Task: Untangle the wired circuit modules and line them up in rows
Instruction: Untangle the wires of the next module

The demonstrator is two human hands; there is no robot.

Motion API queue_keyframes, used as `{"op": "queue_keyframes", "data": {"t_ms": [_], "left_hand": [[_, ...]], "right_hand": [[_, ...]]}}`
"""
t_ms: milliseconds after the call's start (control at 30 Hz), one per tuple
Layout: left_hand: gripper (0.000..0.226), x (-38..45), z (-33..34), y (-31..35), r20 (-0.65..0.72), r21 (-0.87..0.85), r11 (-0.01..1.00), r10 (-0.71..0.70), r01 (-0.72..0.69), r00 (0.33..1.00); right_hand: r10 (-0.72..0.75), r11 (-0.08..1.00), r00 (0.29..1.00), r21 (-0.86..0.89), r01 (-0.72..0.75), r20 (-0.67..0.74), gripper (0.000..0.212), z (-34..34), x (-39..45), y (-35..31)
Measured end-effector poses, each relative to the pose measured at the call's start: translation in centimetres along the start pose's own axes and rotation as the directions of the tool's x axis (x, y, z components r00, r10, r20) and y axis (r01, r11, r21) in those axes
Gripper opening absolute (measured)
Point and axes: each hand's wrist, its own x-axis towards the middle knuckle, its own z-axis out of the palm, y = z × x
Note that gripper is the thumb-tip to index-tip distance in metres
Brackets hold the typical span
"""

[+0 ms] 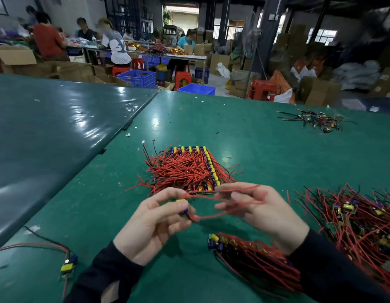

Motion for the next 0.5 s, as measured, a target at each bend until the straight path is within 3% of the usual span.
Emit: {"op": "queue_keyframes", "data": {"t_ms": [33,67,133,200,300,400,500], "left_hand": [[0.022,-0.2,0.1,-0.2,0.055,0.042,0.999,-0.006,0.004,0.998],[0.024,-0.4,0.4,-0.3,0.113,0.072,0.997,-0.005,-0.004,0.994],[0.037,-0.7,0.9,-0.8,0.192,0.128,0.990,0.035,-0.060,0.981],[0.044,-0.6,1.4,-1.4,0.190,0.193,0.969,0.116,-0.152,0.975],[0.036,-0.2,1.6,-2.2,0.134,0.264,0.933,0.215,-0.244,0.967],[0.019,-0.1,1.6,-3.1,0.088,0.331,0.903,0.259,-0.273,0.962],[0.026,-0.3,1.9,-3.7,0.102,0.370,0.878,0.289,-0.306,0.952]], "right_hand": [[0.103,0.966,0.991,0.228,-0.119,0.084,0.023,0.1,0.0,-0.3],[0.157,0.912,0.969,0.348,-0.216,0.189,0.022,0.3,-0.2,-0.6],[0.179,0.874,0.925,0.378,-0.307,0.336,0.025,1.0,-1.0,-0.3],[0.151,0.862,0.919,0.407,-0.303,0.365,0.027,1.4,-1.7,0.4],[0.080,0.864,0.944,0.450,-0.227,0.321,0.040,1.7,-2.6,1.4],[0.066,0.898,0.982,0.419,-0.136,0.178,0.054,2.5,-2.9,2.4],[0.061,0.911,0.996,0.403,-0.081,0.063,0.044,3.1,-3.0,3.0]]}}
